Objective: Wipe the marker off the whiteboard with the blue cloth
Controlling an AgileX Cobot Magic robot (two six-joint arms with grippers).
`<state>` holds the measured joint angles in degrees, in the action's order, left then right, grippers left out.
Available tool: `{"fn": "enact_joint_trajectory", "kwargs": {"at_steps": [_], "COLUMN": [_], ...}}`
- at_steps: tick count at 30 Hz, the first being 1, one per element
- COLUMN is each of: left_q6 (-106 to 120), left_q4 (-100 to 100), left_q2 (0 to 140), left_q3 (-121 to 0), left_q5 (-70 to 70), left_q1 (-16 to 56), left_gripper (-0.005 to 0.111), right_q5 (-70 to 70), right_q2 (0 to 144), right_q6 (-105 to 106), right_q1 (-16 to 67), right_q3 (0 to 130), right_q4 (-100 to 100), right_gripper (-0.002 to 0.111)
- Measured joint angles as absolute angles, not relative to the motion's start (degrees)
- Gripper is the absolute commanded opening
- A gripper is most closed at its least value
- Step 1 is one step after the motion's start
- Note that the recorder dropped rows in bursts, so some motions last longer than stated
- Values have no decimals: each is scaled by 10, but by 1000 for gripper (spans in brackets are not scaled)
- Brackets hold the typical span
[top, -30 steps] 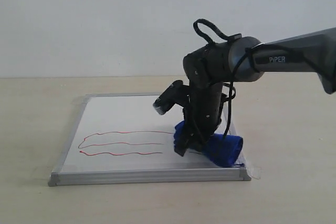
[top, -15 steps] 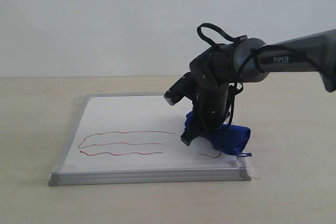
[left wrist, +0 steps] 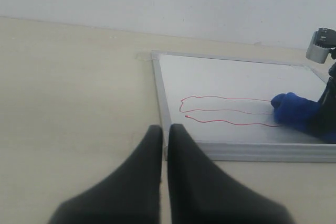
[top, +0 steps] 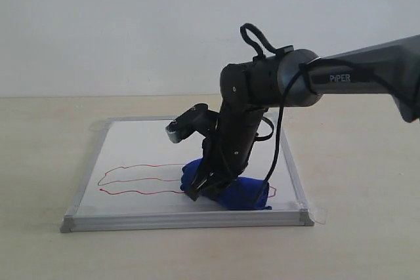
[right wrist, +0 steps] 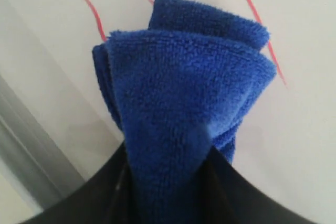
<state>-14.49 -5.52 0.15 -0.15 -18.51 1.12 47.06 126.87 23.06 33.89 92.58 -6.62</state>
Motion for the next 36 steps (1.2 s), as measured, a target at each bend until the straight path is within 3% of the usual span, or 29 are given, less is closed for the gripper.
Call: {"fn": "enact_joint_trajectory", "kwargs": {"at_steps": [13,20,29,36], "left_q6": [-145,-145,-145,-145], "left_q4": [-55,-55,-55,-55], "left_q2": [1,1,1,1], "left_q3": [-2,-2,-2,-2], "left_q5": [-185,-185,-185,-185], "left_q1": [11,11,11,11], "left_gripper": [4,4,4,4], "right_q5": [386,368,339,338], "right_q2": [1247,1244,1241,1237], "right_q6": [-53,37,222,43], "right_q1": [291,317,348,329], "right_q3": [843,833,832,828], "right_q4": [209,166,-45,85], "right_gripper": [-1,-1,-1,-1]}}
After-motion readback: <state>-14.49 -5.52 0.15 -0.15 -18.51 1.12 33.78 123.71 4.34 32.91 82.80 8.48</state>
